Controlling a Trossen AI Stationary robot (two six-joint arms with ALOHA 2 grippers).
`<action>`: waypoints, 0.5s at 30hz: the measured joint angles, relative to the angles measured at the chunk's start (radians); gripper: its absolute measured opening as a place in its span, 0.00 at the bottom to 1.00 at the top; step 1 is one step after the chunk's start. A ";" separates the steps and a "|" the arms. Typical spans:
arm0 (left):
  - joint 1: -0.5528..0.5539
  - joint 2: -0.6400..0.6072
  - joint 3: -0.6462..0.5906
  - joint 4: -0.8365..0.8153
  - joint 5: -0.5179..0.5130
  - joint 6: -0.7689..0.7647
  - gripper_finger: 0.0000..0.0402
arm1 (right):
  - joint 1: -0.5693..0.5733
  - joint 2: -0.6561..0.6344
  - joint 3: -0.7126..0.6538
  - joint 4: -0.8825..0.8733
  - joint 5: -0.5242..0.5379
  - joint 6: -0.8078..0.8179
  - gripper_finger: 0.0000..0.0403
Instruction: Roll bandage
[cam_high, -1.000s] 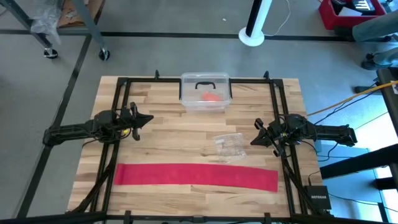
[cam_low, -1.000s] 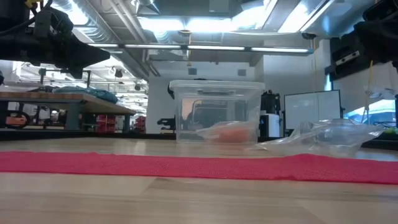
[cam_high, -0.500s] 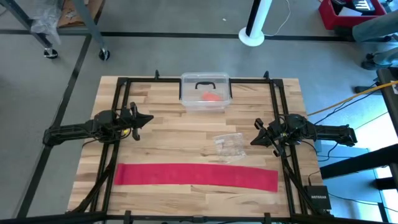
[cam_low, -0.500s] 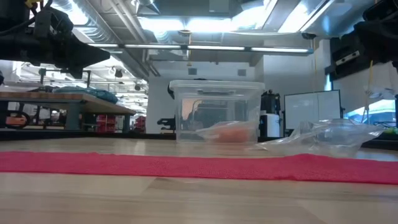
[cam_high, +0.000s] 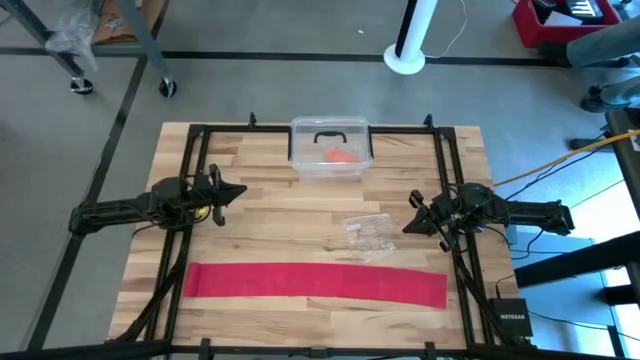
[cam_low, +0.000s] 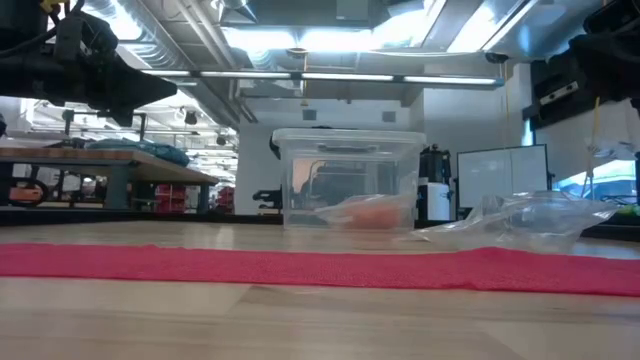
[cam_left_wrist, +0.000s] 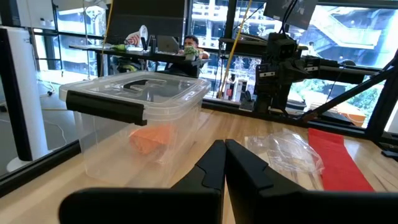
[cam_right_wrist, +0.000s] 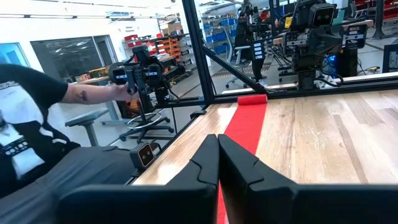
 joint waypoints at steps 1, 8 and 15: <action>0.000 0.000 0.000 0.000 0.000 0.000 0.01 | 0.000 0.000 0.000 0.000 0.000 0.000 0.02; 0.000 0.000 0.000 0.000 0.000 0.000 0.01 | 0.000 0.000 0.000 0.000 0.000 0.000 0.02; -0.001 0.000 0.000 0.021 0.002 -0.251 0.01 | 0.000 0.000 0.000 0.000 0.000 0.000 0.02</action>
